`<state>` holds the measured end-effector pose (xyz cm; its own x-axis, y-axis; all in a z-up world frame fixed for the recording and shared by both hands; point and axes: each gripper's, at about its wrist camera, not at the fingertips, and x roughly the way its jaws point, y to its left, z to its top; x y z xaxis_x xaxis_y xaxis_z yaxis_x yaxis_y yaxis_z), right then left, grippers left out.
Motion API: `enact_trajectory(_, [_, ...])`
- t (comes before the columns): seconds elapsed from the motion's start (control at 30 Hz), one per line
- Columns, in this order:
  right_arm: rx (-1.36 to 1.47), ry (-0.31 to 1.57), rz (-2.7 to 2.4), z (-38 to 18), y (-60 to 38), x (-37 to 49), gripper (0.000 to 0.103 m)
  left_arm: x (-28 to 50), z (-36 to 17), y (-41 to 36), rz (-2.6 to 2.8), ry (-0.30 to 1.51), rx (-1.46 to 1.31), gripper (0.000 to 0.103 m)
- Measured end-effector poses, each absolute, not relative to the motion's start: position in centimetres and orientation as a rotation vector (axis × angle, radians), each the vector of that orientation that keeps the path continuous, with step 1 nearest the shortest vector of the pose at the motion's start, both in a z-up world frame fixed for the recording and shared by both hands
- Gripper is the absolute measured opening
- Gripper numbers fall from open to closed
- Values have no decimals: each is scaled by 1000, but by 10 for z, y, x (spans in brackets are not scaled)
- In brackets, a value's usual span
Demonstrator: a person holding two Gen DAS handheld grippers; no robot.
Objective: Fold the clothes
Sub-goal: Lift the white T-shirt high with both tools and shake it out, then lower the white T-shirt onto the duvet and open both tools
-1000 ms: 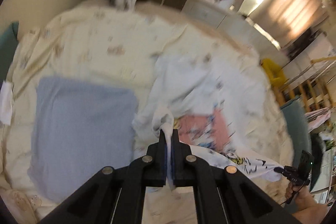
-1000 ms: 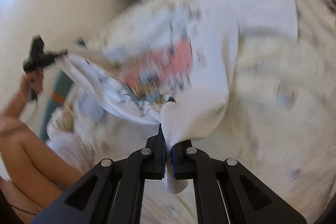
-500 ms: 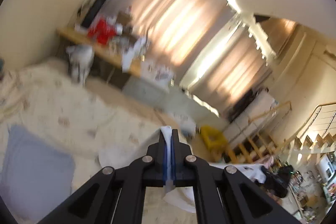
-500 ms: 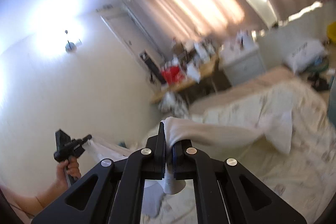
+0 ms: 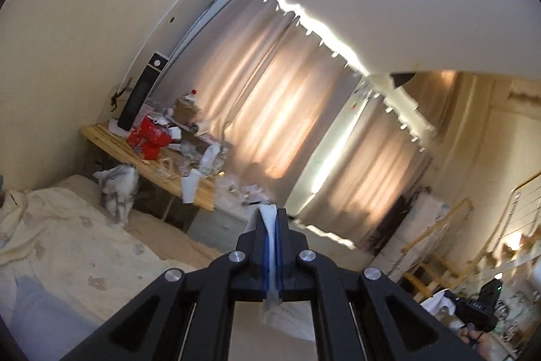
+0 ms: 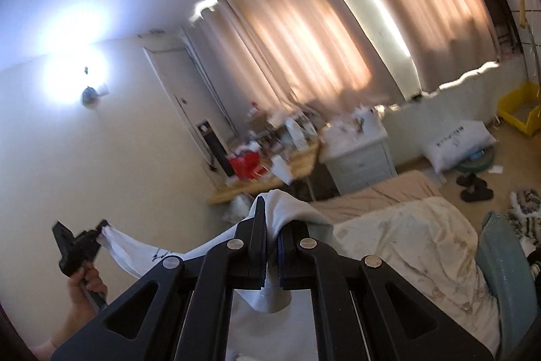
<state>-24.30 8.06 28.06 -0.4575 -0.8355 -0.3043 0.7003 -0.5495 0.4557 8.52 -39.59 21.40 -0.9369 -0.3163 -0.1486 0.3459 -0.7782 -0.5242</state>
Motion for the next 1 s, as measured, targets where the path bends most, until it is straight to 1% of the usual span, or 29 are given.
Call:
enact_trajectory(0.07, [625,-301,-2108,289,62,-265,4,57,211,-409,-2609,810,115,3])
enact_trajectory(0.1, [622,-287,-2123,295,53,-275,3,44,215,-415,-2591,782,118,3])
enact_trajectory(0.3, [604,-201,-2209,327,-1,-339,3,-29,259,-448,-2508,540,104,3])
enact_trajectory(0.37, [598,-171,-2238,338,-20,-360,3,-43,278,-458,-2476,481,104,3])
enact_trajectory(0.43, [592,-141,-2266,349,-38,-381,3,-50,299,-467,-2443,446,87,3])
enact_trajectory(0.53, [536,-119,-2285,376,-44,-379,3,-47,326,-466,-2439,391,21,3])
enact_trajectory(0.6, [496,-105,-2295,396,-47,-375,3,-36,337,-459,-2458,370,-31,3])
enact_trajectory(0.67, [471,-94,-2300,409,-47,-371,3,-28,339,-454,-2479,364,-24,3])
enact_trajectory(0.73, [480,-84,-2297,405,-39,-364,3,-19,331,-449,-2497,369,7,3])
enact_trajectory(0.83, [519,-83,-2270,380,-21,-348,3,6,302,-438,-2530,413,72,3])
enact_trajectory(0.9, [562,-97,-2236,347,1,-329,3,28,272,-430,-2563,428,112,3])
enact_trajectory(1.0, [652,-111,-2189,285,36,-297,3,65,203,-413,-2616,468,314,3])
